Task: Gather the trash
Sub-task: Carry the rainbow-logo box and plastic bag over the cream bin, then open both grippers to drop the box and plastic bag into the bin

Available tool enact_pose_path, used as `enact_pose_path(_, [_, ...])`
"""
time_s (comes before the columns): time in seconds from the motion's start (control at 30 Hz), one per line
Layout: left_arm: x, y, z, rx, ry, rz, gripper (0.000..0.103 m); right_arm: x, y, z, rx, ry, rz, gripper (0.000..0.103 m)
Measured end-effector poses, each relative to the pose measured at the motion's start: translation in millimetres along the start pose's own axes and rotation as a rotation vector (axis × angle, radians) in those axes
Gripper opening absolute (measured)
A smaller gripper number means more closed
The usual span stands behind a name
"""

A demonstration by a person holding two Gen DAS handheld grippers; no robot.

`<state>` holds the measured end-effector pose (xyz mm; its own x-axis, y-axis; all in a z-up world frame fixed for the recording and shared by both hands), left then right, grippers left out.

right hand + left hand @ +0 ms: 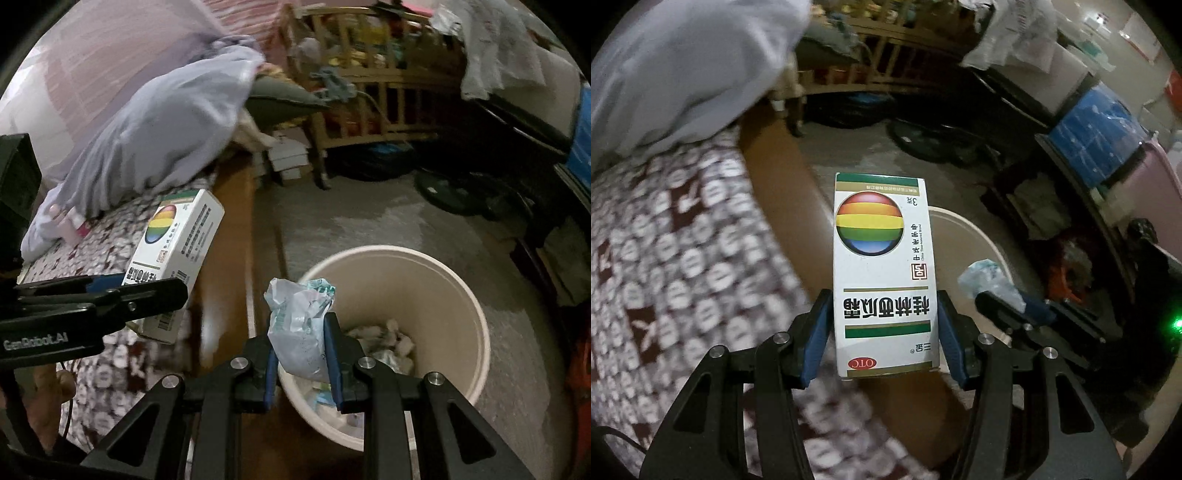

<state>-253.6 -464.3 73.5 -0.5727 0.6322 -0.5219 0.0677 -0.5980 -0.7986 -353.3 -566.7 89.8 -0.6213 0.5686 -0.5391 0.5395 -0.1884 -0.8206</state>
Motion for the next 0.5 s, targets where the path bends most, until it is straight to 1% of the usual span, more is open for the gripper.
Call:
enact_pose_path(0.1, [-4,11,11,0.045,-0.005,-0.020,0.053,3,-1,15,0.022,0.026,-0.002,0.022])
enact_pose_path(0.23, [-8,19,19,0.075,-0.006,-0.020,0.054,5,0,31,0.064,0.054,-0.003,0.023])
enact_pose_path(0.27, [-9,20,20,0.075,-0.002,-0.020,0.058,6,1,36,0.082,0.064,-0.008,0.027])
enact_pose_path(0.3, [-9,20,20,0.076,0.002,-0.020,0.061,7,1,40,0.091,0.073,-0.008,0.040])
enact_pose_path(0.33, [-9,20,20,0.080,0.003,-0.017,0.063,8,1,44,0.095,0.088,-0.003,0.048])
enact_pose_path(0.37, [-9,20,21,0.086,0.004,-0.011,0.065,9,0,47,0.094,0.106,0.004,0.049])
enact_pose_path(0.43, [-8,19,21,0.073,0.017,-0.003,0.066,10,0,52,0.089,0.130,-0.002,0.049])
enact_pose_path(0.5, [-6,18,21,0.038,0.033,0.011,0.066,12,-1,54,0.090,0.136,-0.004,0.049])
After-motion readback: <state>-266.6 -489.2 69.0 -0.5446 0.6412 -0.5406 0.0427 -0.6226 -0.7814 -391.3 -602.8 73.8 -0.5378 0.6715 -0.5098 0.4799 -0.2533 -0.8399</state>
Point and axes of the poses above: each gripper's, at about its wrist camera, not at the fingertips, and y roughly the way its jaws point, z to its right, x to its underside, the point moved 4 cm from there along y, roughly the way its jaws point, and after that the axes turned 3 degrees about z, right-handed, at the moved point
